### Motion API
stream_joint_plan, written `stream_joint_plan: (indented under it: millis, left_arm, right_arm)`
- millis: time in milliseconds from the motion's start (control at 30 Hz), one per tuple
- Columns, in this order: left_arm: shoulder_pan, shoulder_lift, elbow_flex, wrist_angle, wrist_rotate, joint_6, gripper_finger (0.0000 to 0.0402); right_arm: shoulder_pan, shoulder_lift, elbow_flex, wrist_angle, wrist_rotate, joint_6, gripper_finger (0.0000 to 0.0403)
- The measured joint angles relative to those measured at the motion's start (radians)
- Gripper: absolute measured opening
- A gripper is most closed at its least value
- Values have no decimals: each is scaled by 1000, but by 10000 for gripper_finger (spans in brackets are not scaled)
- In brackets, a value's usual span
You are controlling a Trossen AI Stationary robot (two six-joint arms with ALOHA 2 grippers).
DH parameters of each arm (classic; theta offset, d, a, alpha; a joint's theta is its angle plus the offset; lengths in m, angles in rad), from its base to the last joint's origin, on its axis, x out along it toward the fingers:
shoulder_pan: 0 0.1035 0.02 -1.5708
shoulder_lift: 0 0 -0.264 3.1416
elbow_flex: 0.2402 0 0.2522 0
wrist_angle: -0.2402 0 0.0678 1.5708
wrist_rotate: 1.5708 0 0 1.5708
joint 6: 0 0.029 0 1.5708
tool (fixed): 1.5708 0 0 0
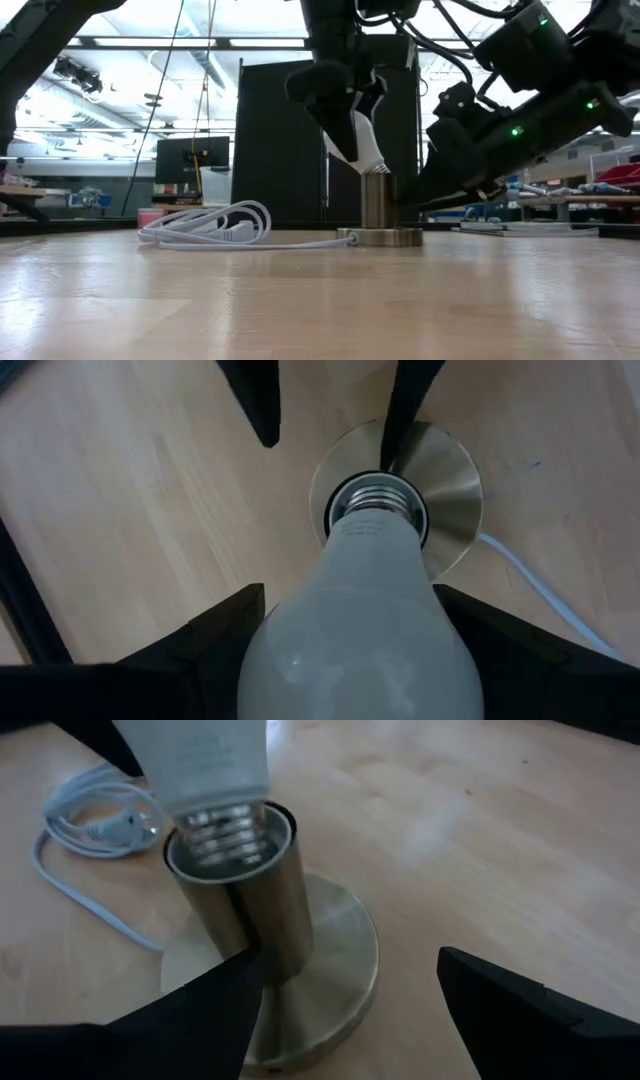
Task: Screw lightbulb
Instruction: Insert the lightbulb into the lamp holder
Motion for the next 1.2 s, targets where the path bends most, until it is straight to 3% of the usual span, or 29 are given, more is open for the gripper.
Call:
stream_joint_plan:
  millis: [900,1200]
  left_arm:
    - [-4,0,-1,48,-112,552,283]
    - [-4,0,-1,61,-163,466,283]
  right_arm:
    - [-72,0,0,137,-115,-197,309]
    - [-58,0,-52,107,-143,-94,309]
